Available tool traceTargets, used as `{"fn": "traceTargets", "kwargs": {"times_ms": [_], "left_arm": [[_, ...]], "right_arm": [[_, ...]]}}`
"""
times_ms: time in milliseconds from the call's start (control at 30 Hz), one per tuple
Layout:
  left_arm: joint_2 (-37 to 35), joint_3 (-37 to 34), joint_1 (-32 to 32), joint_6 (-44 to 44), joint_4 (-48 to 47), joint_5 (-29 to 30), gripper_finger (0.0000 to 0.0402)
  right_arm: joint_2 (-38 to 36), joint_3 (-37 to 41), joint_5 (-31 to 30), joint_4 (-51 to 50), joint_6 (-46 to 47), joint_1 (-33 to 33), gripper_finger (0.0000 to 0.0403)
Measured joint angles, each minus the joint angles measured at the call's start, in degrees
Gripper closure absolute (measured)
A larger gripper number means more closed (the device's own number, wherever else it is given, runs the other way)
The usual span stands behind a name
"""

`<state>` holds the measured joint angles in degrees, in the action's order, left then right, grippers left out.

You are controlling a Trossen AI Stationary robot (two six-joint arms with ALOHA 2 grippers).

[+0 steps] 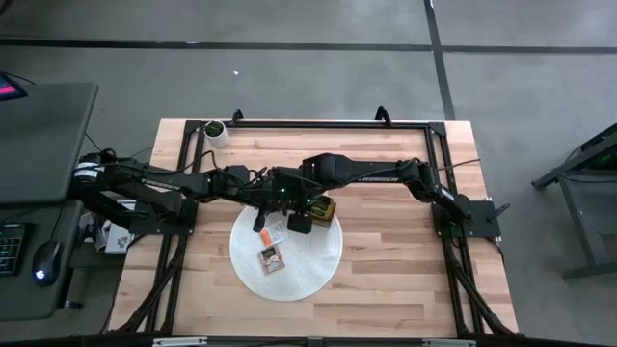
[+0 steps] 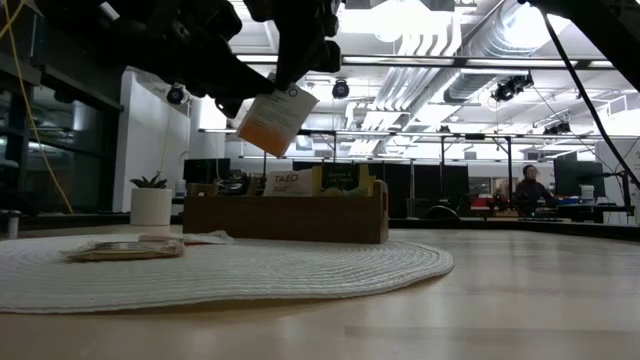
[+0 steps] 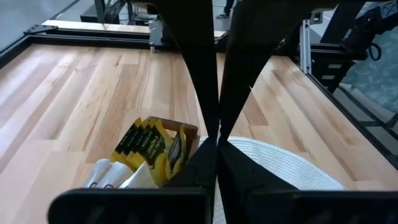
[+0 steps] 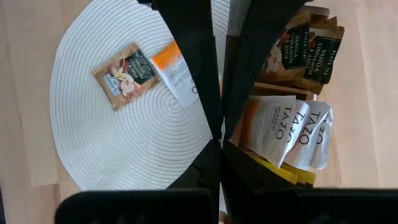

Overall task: Pick & Place Tea
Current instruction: Put the orange tea bag into the middle section of the wooden organizer

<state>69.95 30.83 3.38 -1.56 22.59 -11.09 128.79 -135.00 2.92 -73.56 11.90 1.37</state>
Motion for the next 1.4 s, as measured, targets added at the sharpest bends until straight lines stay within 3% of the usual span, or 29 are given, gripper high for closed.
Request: {"fn": "traceTargets", "kwargs": {"times_ms": [233,367,667,833,1000,1167,1400], "left_arm": [[0.0,0.0,0.02,0.14,-0.02,0.05,0.0401],[0.0,0.0,0.01,0.23,0.0,0.47,0.0401],[0.0,-0.49,0.04,1.84,1.47,2.21,0.0401],[0.0,-6.16,0.04,0.17,13.18,2.48,0.0401],[0.01,-12.75,0.79,-2.53,27.76,3.65,0.0401],[0.42,-13.27,3.65,-3.43,29.22,0.88,0.0401],[10.53,-13.11,6.31,-6.7,38.16,-2.48,0.0401]], "right_arm": [[0.0,0.0,-1.01,0.0,0.85,0.02,0.0399],[-0.33,0.0,-1.73,-1.01,1.72,-0.02,0.0378],[-7.82,0.23,-10.51,-5.32,6.11,-0.71,0.0284],[-14.03,3.04,-17.9,-6.38,9.46,0.78,0.0264],[-20.03,9.38,-23.69,-4.28,13.27,3.81,0.0263],[-25.32,20.26,-25.78,2.53,18.71,6.77,0.0262],[-30.64,35.34,-26.93,12.43,26.77,10.24,0.0262]]}}
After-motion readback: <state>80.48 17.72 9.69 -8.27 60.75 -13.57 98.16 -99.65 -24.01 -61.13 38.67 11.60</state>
